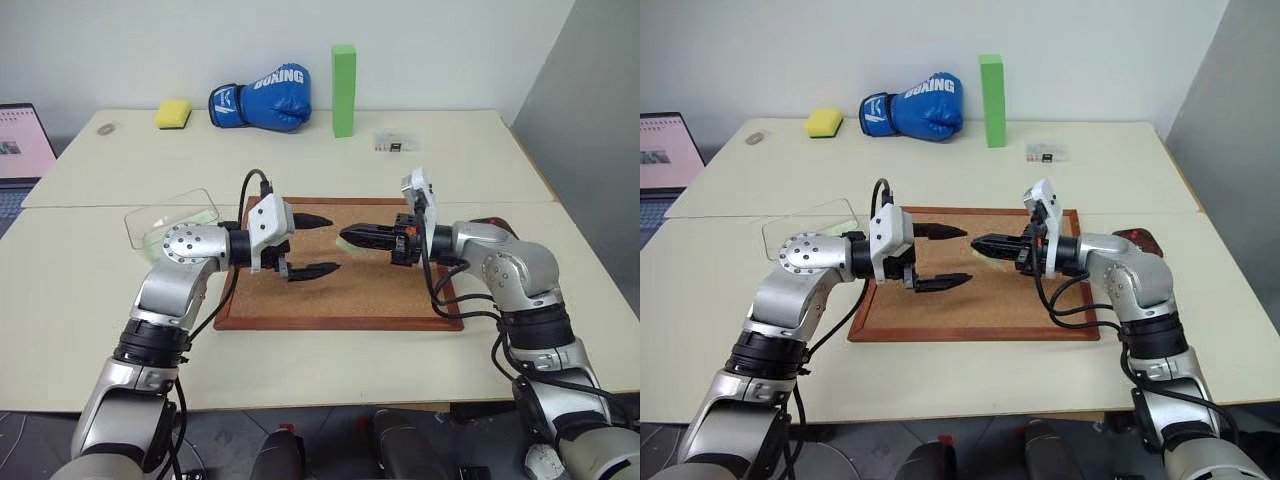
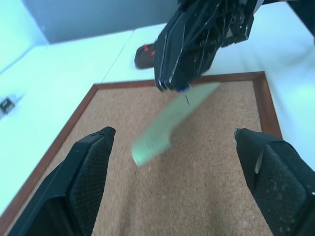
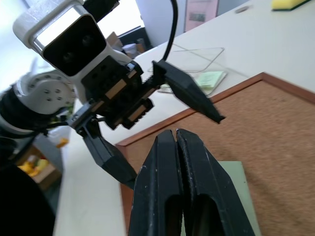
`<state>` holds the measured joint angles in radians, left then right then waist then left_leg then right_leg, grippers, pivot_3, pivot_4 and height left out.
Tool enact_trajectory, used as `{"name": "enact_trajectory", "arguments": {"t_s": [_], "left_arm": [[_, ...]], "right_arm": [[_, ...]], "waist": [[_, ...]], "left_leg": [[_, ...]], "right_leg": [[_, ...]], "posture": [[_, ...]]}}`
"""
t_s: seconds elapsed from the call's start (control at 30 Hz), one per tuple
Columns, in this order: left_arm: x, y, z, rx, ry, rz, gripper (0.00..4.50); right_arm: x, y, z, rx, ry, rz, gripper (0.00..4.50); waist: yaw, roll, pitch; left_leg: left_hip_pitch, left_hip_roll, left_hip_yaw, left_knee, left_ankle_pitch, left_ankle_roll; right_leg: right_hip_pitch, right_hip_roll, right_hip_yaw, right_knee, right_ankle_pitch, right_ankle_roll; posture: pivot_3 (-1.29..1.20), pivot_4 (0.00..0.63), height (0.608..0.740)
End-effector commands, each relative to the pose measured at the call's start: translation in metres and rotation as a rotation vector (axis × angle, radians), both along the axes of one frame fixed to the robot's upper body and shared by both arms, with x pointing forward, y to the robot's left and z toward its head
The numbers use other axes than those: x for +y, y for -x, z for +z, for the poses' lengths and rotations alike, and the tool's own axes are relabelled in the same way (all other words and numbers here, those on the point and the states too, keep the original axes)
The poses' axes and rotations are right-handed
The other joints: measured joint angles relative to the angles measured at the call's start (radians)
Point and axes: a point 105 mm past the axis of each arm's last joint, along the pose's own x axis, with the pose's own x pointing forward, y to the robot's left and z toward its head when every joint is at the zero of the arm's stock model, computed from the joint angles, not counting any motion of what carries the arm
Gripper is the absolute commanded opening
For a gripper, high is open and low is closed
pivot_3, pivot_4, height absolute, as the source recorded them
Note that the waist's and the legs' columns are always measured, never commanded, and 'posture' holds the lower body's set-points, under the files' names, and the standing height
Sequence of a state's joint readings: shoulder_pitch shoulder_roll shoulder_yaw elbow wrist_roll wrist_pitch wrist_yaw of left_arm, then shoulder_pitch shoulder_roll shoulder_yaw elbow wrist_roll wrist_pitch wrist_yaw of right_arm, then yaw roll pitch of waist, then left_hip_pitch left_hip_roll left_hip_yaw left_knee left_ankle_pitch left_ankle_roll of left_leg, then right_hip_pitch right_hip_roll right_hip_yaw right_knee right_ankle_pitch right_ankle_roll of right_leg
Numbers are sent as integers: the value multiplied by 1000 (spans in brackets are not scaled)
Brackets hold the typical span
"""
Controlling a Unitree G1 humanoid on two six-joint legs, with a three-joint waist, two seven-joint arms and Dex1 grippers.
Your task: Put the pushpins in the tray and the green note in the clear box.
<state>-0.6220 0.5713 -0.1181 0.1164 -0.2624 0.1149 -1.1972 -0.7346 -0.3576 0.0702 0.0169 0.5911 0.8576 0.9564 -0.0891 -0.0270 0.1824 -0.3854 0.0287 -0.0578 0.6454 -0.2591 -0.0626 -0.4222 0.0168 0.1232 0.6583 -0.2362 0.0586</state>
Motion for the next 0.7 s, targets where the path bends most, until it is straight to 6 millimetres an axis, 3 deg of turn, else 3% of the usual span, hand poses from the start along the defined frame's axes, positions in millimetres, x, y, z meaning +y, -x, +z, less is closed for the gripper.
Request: {"name": "enact_trajectory", "arguments": {"t_s": [0.03,0.47,0.6,0.7], "left_arm": [[-4,-2,8,-105,-31,-67,4080],[-18,14,-1,-73,-58,-216,4080],[-17,14,0,-71,-59,-215,3543],[-17,14,1,-69,-54,-213,2883]], "right_arm": [[2,17,22,-20,-24,99,0],[8,31,18,14,-6,152,0],[9,31,16,15,-4,150,0],[9,31,16,15,-4,152,0]], "waist": [[1,0,0],[0,0,0],[1,0,0],[1,0,0]], "left_leg": [[0,0,0,0,0,0],[-1,0,0,0,0,0],[-1,0,0,0,0,0],[-1,0,-1,0,0,0]], "right_leg": [[0,0,0,0,0,0],[-1,0,0,-1,0,0],[-1,0,0,-1,0,0],[-1,0,-1,-1,0,0]], "posture": [[0,150,740],[0,150,740],[0,150,740],[0,150,740]]}}
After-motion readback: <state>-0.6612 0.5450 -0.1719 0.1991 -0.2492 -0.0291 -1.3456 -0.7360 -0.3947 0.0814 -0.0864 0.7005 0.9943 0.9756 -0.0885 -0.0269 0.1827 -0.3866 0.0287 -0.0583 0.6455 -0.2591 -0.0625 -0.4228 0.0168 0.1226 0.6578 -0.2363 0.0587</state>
